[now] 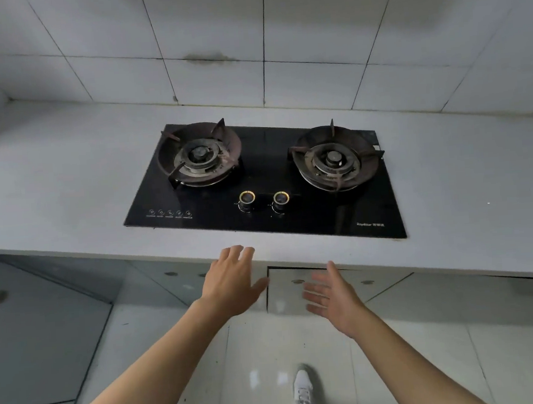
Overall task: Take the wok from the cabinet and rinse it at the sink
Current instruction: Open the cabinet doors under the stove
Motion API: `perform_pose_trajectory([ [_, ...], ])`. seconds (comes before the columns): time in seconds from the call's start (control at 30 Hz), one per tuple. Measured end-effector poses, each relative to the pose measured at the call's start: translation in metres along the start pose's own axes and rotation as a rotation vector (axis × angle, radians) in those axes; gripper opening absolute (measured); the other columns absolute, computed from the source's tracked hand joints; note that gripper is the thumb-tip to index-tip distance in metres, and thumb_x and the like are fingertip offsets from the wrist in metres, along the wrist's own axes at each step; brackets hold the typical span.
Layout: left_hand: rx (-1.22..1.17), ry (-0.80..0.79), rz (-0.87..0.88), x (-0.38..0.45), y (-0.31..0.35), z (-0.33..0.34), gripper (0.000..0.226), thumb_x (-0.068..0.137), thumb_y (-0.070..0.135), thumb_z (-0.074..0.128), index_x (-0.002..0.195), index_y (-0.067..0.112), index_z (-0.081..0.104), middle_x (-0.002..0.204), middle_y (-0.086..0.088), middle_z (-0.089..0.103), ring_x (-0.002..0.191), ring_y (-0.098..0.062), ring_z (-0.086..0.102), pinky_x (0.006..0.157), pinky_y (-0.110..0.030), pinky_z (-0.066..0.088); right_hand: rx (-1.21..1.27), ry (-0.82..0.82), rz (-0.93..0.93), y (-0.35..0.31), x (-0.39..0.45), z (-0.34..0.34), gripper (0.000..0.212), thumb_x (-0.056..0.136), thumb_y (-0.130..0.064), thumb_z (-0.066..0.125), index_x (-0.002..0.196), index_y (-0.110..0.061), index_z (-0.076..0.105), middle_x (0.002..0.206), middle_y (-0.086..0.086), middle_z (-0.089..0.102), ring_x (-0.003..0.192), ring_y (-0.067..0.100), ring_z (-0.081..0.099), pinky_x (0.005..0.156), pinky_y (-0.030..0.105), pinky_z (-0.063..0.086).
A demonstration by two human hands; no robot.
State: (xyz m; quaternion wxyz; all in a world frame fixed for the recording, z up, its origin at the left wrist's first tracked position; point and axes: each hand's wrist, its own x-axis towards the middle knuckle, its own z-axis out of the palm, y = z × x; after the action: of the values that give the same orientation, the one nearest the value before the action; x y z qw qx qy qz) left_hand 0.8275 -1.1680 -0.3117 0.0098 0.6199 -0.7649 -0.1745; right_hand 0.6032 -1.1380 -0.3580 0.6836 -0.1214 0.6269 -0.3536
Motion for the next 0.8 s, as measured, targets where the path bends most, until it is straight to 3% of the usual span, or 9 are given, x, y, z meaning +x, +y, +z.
perform_pose_trajectory([
  [0.1, -0.013, -0.008, 0.052, 0.009, -0.018, 0.009, 0.074, 0.089, 0.055, 0.058, 0.147, 0.018, 0.029, 0.151, -0.001, 0.037, 0.138, -0.022, 0.033, 0.109, -0.039, 0.039, 0.436, -0.058, 0.094, 0.016, 0.018, 0.01, 0.066, 0.093, -0.064, 0.036, 0.12, -0.006, 0.055, 0.121, 0.02, 0.063, 0.11, 0.036, 0.062, 0.094, 0.049, 0.05],
  [0.23, -0.037, -0.06, 0.055, 0.019, -0.039, 0.022, 0.082, 0.089, 0.051, 0.061, 0.151, 0.015, 0.02, 0.156, -0.003, 0.031, 0.143, -0.024, 0.029, 0.114, -0.039, 0.034, 0.677, -0.038, 0.103, 0.023, 0.04, 0.028, 0.077, 0.093, -0.067, 0.03, 0.135, -0.003, 0.042, 0.128, 0.023, 0.058, 0.117, 0.036, 0.057, 0.099, 0.05, 0.046],
  [0.63, 0.015, -0.096, 0.066, 0.029, -0.044, 0.049, 0.08, 0.09, 0.047, 0.06, 0.151, 0.017, 0.018, 0.154, -0.003, 0.032, 0.141, -0.025, 0.033, 0.113, -0.039, 0.036, 0.804, 0.021, 0.081, 0.029, 0.072, 0.039, 0.086, 0.092, -0.069, 0.027, 0.143, -0.001, 0.035, 0.141, 0.02, 0.048, 0.128, 0.035, 0.048, 0.107, 0.049, 0.04],
  [0.8, 0.035, -0.096, 0.051, 0.029, -0.039, 0.05, 0.08, 0.091, 0.047, 0.059, 0.151, 0.017, 0.016, 0.152, -0.004, 0.035, 0.138, -0.026, 0.035, 0.113, -0.039, 0.037, 0.812, -0.031, 0.065, 0.035, 0.079, 0.038, 0.085, 0.092, -0.07, 0.024, 0.138, -0.001, 0.043, 0.133, 0.02, 0.054, 0.122, 0.034, 0.053, 0.107, 0.046, 0.041],
])
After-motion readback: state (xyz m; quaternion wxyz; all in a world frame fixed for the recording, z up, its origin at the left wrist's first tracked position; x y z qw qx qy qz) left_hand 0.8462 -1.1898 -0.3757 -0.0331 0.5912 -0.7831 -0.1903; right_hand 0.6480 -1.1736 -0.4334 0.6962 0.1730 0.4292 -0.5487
